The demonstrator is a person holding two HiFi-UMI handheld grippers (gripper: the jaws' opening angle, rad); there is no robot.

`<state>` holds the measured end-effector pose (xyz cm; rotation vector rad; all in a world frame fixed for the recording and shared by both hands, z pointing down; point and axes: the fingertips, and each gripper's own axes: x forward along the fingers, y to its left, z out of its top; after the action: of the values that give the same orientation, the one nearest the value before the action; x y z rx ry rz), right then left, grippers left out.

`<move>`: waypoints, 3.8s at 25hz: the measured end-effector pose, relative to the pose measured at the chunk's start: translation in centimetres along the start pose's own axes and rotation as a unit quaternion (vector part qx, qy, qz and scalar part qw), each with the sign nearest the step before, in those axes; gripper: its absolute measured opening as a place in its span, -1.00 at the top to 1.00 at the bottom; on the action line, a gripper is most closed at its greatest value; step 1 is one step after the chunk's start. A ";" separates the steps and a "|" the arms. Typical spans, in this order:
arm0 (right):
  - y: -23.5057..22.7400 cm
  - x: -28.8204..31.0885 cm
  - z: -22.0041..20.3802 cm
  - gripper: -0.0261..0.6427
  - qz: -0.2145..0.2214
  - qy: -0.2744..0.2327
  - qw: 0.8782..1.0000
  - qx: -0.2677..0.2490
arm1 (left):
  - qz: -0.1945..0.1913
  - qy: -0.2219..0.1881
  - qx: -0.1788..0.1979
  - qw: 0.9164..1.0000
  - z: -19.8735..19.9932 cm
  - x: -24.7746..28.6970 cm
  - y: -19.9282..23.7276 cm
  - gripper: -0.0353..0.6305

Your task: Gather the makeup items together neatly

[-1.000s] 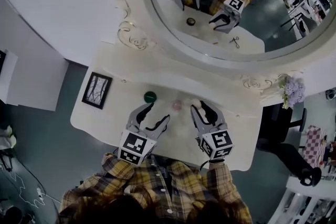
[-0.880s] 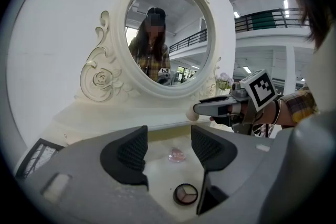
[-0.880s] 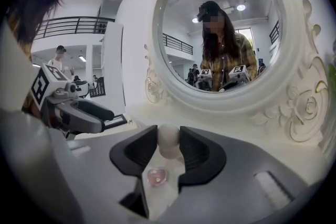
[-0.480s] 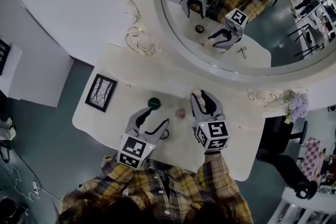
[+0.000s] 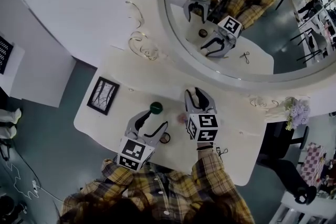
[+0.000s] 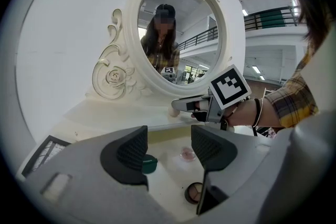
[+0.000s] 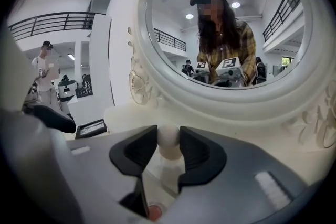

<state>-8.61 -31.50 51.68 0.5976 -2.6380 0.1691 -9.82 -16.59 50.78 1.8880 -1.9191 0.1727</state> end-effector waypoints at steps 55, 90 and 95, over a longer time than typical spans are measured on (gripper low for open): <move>2.2 -19.8 -10.6 0.35 -0.056 0.002 0.991 0.118 | -0.096 0.186 0.083 0.974 -15.0 3.0 -6.3 0.01; -0.7 -20.0 -10.4 0.45 -0.066 -0.008 0.989 0.134 | -0.100 0.129 0.123 0.979 -6.4 6.2 -8.4 0.23; -1.9 -20.3 -10.8 0.45 -0.076 -0.006 0.987 0.139 | -0.109 0.105 0.132 0.980 -2.8 8.5 -9.6 0.23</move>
<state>12.93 -23.19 52.66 0.8900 -2.5855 0.4945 0.37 -23.88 54.52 2.1369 -1.6004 0.5600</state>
